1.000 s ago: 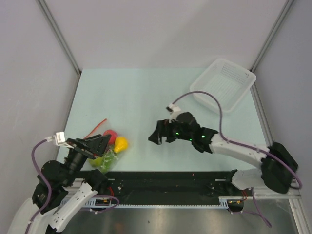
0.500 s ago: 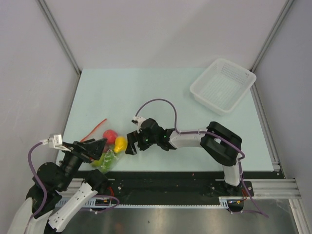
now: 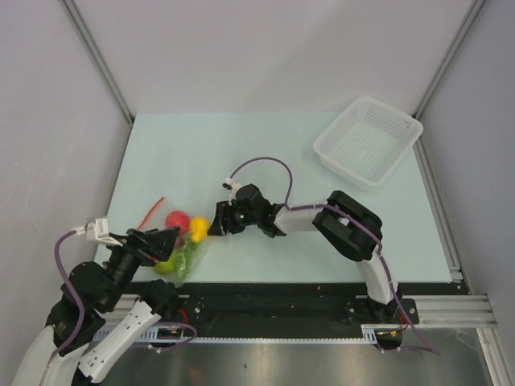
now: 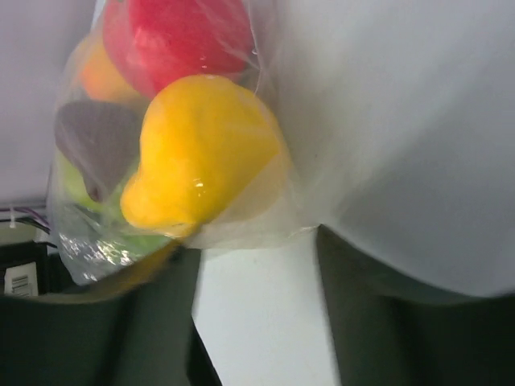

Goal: Open the zip-top bag and remove the fake food

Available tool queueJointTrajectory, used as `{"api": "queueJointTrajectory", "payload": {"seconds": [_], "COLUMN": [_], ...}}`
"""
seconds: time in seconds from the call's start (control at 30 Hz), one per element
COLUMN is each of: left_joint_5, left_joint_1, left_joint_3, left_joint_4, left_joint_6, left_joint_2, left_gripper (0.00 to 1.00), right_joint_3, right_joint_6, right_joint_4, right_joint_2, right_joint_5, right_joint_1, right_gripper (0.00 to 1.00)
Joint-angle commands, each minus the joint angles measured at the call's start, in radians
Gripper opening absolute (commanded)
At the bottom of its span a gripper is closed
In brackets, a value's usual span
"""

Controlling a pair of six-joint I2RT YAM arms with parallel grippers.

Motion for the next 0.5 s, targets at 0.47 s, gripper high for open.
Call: {"api": "queueJointTrajectory", "payload": {"seconds": [0.47], "left_joint_5": [-0.033], "left_joint_1": [0.005], "left_joint_3": [-0.052], "left_joint_4": [-0.052], "left_joint_6": [-0.163], "left_joint_2": [0.275], "left_gripper": [1.00], "right_joint_3": [0.573], "right_joint_6": [-0.206], "right_joint_4": [-0.453], "right_joint_2": [0.159], "right_joint_5": [-0.028], "right_joint_1": [-0.267], "right_gripper": [0.63]}}
